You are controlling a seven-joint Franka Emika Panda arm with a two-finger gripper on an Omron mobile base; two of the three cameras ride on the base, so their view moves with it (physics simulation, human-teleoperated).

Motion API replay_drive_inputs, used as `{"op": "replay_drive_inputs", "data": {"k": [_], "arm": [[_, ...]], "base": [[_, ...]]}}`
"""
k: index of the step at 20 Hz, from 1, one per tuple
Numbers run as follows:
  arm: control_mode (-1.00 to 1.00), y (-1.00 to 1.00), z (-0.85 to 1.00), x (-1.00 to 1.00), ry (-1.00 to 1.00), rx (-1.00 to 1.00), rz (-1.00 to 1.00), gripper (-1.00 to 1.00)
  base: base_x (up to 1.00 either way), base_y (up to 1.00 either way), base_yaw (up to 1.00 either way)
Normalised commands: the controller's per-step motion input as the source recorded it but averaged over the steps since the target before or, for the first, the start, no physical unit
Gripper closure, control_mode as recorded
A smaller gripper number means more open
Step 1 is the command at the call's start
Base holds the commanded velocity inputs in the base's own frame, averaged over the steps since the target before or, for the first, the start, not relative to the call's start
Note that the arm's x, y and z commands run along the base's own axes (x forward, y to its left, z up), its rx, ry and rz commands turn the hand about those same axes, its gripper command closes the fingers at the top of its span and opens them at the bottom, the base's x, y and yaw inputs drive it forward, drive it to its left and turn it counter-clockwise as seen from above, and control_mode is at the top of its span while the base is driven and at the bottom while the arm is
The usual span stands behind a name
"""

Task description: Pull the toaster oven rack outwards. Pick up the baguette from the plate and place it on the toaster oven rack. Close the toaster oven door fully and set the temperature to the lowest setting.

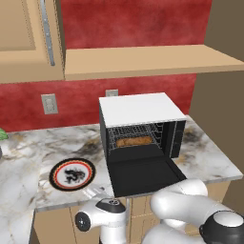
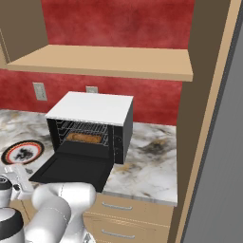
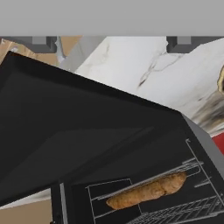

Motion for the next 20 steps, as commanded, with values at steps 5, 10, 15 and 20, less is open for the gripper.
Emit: {"op": "replay_drive_inputs", "data": {"k": [5,10,15,20], "arm": [[-1.00,-0.18,-0.03,0.13,0.00,0.00,0.00,-1.00],[-1.00,-0.20,-0.05,0.25,0.00,0.00,0.00,-1.00],[-1.00,-0.19,0.00,0.28,0.00,0.00,0.00,-1.00],[-1.00,-0.22,0.00,0.23,-0.05,0.00,0.00,-1.00]], "base": [[0.00,0.00,0.00],[0.00,0.00,0.00],[0.00,0.00,0.00],[0.00,0.00,0.00]]}}
